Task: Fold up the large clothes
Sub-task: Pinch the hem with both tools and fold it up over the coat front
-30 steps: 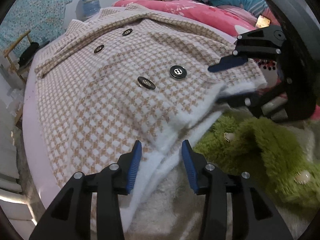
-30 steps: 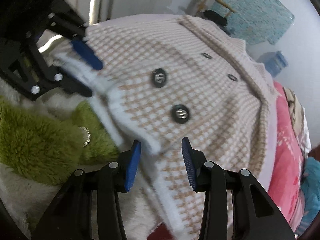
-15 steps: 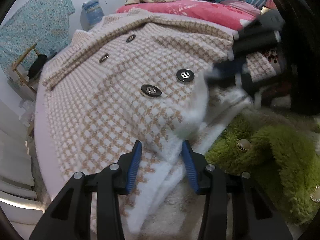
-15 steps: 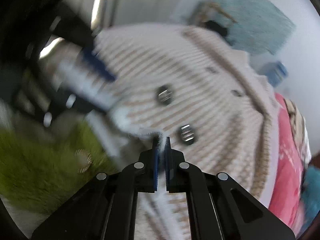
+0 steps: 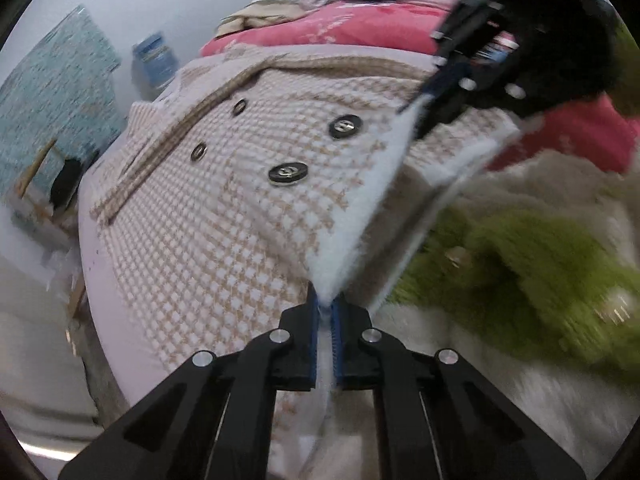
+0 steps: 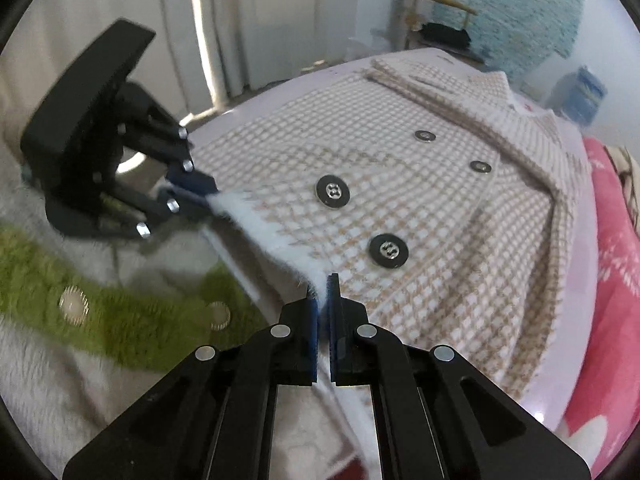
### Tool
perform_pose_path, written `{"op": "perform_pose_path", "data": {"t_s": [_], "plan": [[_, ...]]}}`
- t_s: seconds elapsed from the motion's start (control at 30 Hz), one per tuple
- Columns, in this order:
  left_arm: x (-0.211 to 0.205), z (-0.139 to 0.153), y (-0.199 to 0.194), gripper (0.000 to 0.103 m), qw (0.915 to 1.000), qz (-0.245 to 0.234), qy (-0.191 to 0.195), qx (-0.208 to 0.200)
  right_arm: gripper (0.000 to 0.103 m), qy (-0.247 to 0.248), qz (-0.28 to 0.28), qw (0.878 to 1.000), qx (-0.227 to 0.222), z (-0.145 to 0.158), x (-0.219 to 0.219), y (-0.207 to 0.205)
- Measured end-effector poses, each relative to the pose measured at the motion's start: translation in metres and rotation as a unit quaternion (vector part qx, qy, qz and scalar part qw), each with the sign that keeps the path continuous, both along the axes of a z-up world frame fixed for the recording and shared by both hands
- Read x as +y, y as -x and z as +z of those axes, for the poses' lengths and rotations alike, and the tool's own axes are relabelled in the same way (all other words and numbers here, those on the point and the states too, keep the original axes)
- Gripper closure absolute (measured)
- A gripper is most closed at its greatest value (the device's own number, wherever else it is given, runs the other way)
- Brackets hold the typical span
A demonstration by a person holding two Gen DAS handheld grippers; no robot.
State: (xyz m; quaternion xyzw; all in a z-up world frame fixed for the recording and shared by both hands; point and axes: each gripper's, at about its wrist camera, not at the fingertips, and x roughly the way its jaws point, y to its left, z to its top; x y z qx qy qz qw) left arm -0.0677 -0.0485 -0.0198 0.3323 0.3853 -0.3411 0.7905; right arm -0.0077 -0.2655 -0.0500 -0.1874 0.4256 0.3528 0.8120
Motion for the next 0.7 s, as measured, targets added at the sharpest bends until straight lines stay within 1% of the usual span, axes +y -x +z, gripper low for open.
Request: {"op": "perform_pose_path", "data": {"t_s": [0.07,0.1,0.17,0.2,0.23,0.3,0.37,0.43,0.5,0.53,0.6,0.63,0.67,0.7], "plan": [[-0.002,-0.001,0.006,0.099,0.9995,-0.026,-0.018,-0.002,0.101,0.008,0.009,1.000,0.007,-0.005,0.001,0.000],[-0.003,-0.004,0.007,0.099,0.9992,-0.031,-0.025,0.001,0.101,0.015,0.014,1.000,0.014,-0.012,0.003,0.001],[-0.005,-0.020,0.006,0.099,0.9981,-0.040,-0.043,0.021,0.101,0.025,0.019,0.999,0.035,-0.027,0.005,0.002],[-0.006,-0.024,0.006,0.099,0.9977,-0.042,-0.047,0.025,0.101,0.036,0.022,0.998,0.040,-0.034,0.007,0.004],[-0.007,-0.023,0.008,0.099,0.9973,-0.048,-0.050,0.024,0.101,0.041,0.025,0.998,0.039,-0.035,0.007,0.006],[-0.006,-0.016,0.010,0.099,0.9970,-0.056,-0.047,0.023,0.101,0.034,0.028,0.998,0.036,-0.023,0.005,0.007],[-0.002,-0.011,0.004,0.099,0.9970,-0.056,-0.037,0.038,0.101,0.025,0.029,0.999,0.036,-0.016,0.002,0.006],[-0.002,-0.018,0.000,0.099,0.9965,-0.054,-0.037,0.052,0.101,0.035,0.034,0.998,0.046,-0.027,0.004,0.004],[-0.007,-0.035,-0.004,0.099,0.9954,-0.052,-0.052,0.062,0.101,0.058,0.034,0.995,0.068,-0.053,0.007,0.000],[-0.009,-0.037,-0.004,0.098,0.9954,-0.049,-0.052,0.063,0.101,0.064,0.032,0.995,0.070,-0.061,0.008,0.000],[-0.007,-0.032,-0.009,0.095,0.9957,-0.040,-0.044,0.072,0.101,0.052,0.026,0.995,0.081,-0.061,0.005,-0.003],[-0.004,-0.026,-0.012,0.094,0.9954,-0.032,-0.034,0.083,0.101,0.049,0.021,0.995,0.090,-0.057,0.002,-0.005],[0.002,-0.019,-0.016,0.090,0.9942,-0.020,-0.021,0.104,0.100,0.047,0.017,0.994,0.096,-0.052,-0.001,-0.006],[0.008,-0.013,-0.021,0.087,0.9929,-0.011,-0.011,0.118,0.093,0.042,0.016,0.993,0.106,-0.045,-0.004,-0.006]]}}
